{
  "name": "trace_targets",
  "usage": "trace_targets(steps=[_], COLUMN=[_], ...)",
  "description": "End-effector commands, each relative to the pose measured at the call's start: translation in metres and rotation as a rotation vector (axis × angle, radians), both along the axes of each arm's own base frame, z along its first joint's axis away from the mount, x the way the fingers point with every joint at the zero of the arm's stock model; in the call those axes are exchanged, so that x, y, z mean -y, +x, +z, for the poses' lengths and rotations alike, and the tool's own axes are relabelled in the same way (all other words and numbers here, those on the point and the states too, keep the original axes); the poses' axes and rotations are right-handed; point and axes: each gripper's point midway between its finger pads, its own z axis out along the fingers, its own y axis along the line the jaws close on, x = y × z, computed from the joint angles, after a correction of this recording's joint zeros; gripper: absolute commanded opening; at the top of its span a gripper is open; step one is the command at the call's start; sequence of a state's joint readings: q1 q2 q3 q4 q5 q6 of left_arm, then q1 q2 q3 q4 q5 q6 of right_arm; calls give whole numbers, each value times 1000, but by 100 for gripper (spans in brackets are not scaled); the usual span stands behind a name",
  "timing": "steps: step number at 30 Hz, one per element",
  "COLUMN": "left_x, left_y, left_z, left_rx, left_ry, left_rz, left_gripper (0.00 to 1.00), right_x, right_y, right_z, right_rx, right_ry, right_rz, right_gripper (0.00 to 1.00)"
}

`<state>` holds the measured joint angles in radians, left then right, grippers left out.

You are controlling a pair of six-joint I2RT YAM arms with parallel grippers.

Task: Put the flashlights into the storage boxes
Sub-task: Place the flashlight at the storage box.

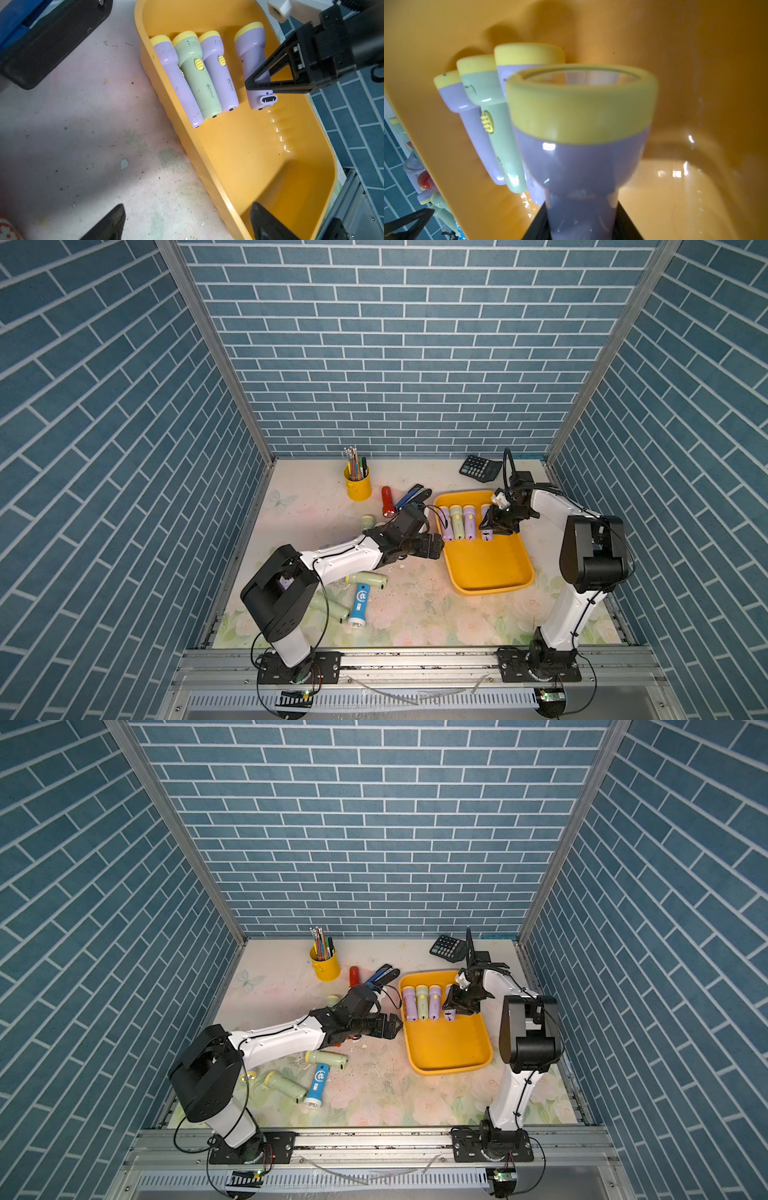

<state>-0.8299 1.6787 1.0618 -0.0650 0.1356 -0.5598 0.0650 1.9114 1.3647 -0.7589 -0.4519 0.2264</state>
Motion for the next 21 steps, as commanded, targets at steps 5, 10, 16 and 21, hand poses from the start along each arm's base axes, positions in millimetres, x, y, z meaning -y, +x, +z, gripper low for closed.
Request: trace_targets(steps=[5, 10, 16, 21], left_x=[0, -1, -1, -5], left_y=[2, 2, 1, 1], left_z=[-7, -8, -8, -10], left_rx=[-7, -9, -12, -10], left_ry=[32, 29, 24, 26], left_rz=[-5, -1, -3, 9], left_gripper=[95, 95, 95, 95], right_x=[-7, -12, -16, -14], right_y=[18, 24, 28, 26], right_z=[3, 0, -4, -3], right_rx=[16, 13, -5, -6], right_ry=[89, 122, 155, 144], right_rz=[40, 32, 29, 25], right_gripper=[40, 41, 44, 55])
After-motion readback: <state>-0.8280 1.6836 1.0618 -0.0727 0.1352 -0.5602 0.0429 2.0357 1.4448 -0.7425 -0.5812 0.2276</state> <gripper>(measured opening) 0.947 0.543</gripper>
